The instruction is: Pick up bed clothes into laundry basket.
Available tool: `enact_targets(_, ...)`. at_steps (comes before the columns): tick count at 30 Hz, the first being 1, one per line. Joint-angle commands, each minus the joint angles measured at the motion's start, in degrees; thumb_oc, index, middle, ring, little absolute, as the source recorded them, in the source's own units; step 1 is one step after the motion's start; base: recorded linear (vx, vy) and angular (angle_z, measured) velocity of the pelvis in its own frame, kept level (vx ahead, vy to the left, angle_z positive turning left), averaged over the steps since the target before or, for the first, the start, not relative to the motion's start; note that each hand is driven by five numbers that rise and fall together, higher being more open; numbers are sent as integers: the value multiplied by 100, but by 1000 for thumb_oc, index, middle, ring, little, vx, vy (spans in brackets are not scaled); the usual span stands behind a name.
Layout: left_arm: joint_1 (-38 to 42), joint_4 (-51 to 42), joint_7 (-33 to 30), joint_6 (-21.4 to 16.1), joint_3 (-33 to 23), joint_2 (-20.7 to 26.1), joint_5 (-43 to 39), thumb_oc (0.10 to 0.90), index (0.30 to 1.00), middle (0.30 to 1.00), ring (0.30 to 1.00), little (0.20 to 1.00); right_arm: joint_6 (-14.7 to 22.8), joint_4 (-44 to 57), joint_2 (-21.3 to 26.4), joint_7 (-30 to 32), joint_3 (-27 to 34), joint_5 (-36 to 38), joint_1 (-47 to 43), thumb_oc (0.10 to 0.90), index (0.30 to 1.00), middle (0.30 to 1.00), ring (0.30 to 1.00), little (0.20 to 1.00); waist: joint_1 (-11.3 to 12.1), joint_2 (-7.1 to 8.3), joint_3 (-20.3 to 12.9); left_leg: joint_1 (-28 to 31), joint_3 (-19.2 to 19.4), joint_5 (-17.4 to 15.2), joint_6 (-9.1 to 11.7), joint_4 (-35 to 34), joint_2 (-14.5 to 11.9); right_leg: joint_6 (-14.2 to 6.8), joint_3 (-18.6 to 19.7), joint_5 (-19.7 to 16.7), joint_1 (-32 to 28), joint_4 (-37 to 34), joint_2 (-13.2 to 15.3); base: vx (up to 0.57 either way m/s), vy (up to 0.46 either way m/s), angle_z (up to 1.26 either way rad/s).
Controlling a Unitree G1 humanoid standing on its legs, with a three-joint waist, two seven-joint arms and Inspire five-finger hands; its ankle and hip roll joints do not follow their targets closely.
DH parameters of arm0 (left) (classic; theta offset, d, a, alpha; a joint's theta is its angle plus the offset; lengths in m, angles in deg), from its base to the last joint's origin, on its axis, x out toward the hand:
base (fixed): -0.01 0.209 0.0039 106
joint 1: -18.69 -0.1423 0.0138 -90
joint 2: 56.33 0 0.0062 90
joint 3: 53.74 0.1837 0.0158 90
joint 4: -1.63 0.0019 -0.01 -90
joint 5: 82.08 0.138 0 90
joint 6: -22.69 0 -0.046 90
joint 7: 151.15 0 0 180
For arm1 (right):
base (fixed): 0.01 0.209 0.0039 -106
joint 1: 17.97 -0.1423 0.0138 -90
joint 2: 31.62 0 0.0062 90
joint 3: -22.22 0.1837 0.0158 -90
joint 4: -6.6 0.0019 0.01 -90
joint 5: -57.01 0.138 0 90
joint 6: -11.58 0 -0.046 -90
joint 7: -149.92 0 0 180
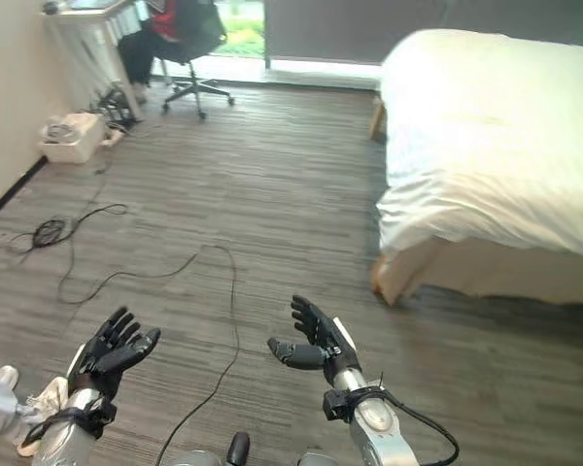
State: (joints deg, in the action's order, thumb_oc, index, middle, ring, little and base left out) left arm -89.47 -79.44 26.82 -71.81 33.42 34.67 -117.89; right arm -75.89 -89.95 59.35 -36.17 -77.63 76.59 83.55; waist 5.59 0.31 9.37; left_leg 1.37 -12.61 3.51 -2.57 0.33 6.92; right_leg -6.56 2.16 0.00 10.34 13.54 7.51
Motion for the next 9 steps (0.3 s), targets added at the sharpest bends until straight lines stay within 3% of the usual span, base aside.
enact_targets(1,414,-469,40,-583,112,-197,109,800,900,900,900,900,452,332,165,19,169,231,-366,800,900,900,900,900,62,15,-361,-324,-83,-543,199,175,-329,-67,-428,192,-730,-987,-169,72,-122,33)
enact_targets(3,297,-411,67,-536,181,-396,-62,800,900,900,900,900,473,244,166,32,215,364,-511,800,900,900,900,900,167,63,-492,-286,-93,-538,218,115,-369,-32,-448,172,-922,-1229,-201,115,-114,-16)
enact_targets(9,47,-172,-173,-332,285,-368,390,800,900,900,900,900,441,-61,25,275,199,587,-567,800,900,900,900,900,215,110,-590,-164,-204,-540,249,76,-425,39,-639,241,-1199,-1322,-255,68,-62,-14)
